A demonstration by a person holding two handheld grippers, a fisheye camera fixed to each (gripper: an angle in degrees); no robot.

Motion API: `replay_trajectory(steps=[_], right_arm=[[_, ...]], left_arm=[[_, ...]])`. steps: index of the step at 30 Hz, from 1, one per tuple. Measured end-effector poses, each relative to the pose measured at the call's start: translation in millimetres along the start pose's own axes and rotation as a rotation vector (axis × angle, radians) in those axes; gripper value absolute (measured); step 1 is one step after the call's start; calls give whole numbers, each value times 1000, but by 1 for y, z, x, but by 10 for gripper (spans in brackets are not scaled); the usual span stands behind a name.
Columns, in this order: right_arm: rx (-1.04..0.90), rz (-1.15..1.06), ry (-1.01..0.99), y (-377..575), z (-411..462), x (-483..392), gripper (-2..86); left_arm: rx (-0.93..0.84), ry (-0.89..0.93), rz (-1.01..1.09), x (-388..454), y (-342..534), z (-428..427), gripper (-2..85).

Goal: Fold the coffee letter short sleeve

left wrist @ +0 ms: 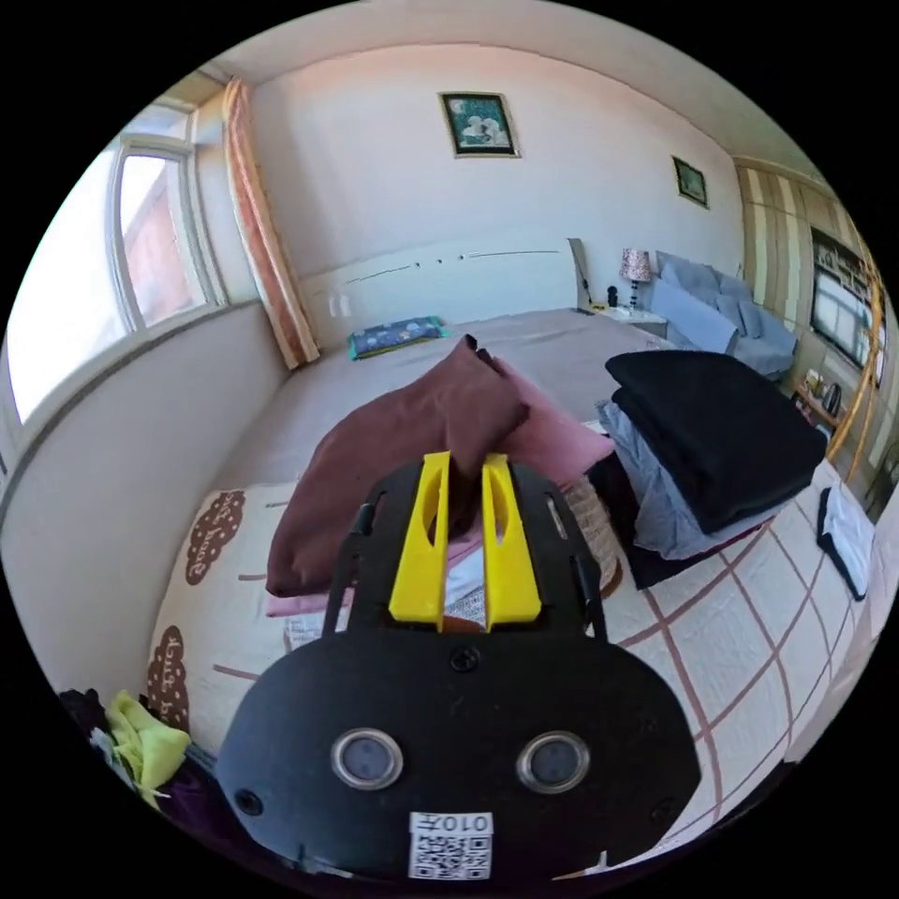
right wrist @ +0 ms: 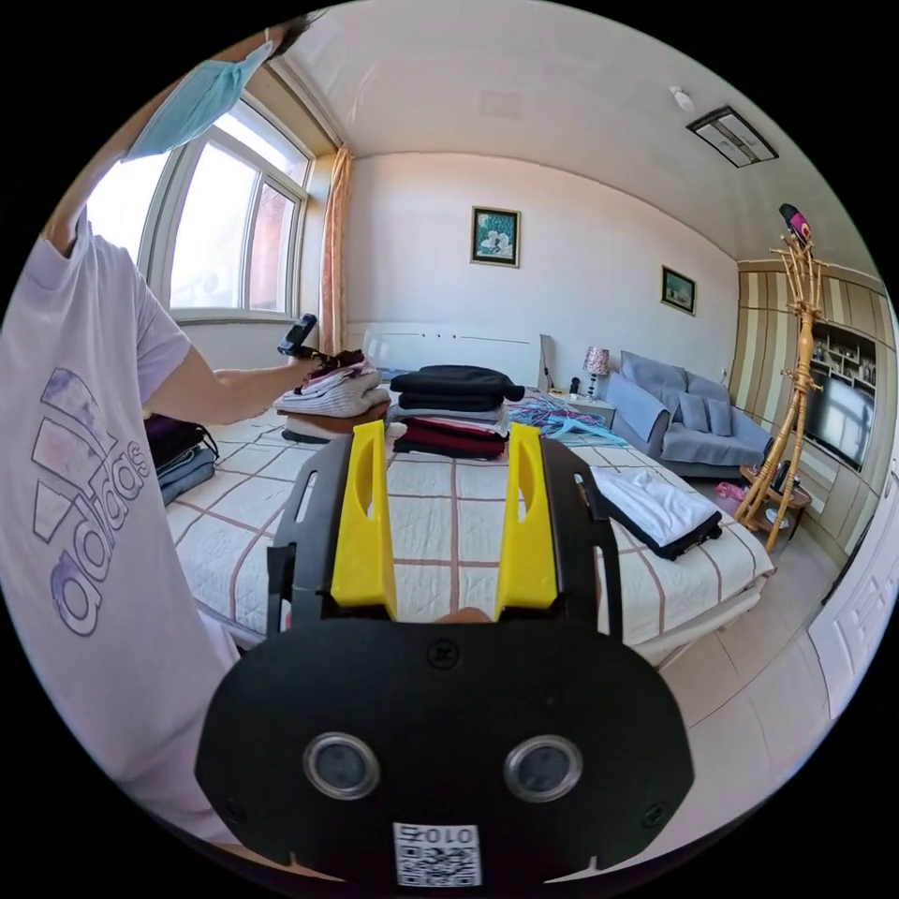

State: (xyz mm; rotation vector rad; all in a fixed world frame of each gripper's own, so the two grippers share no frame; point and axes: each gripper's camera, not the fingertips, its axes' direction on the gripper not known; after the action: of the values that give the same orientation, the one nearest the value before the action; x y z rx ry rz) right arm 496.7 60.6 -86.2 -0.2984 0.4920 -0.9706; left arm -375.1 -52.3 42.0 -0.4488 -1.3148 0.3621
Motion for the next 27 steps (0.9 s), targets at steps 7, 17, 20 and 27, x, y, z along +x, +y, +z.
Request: replay_trajectory(steps=[7, 17, 20, 27], right_arm=[[4, 26, 34, -4, -19, 16, 170], [45, 22, -36, -36, -31, 20, 166], [3, 32, -89, -44, -32, 21, 166], [-43, 54, -127, -69, -44, 23, 165]], left_arm=[[206, 214, -200, -41, -18, -63, 61], [266, 705, 602, 86, 47, -255, 87], [143, 789, 697, 144, 129, -231, 105], [-10, 758, 671, 204, 239, -174, 136]])
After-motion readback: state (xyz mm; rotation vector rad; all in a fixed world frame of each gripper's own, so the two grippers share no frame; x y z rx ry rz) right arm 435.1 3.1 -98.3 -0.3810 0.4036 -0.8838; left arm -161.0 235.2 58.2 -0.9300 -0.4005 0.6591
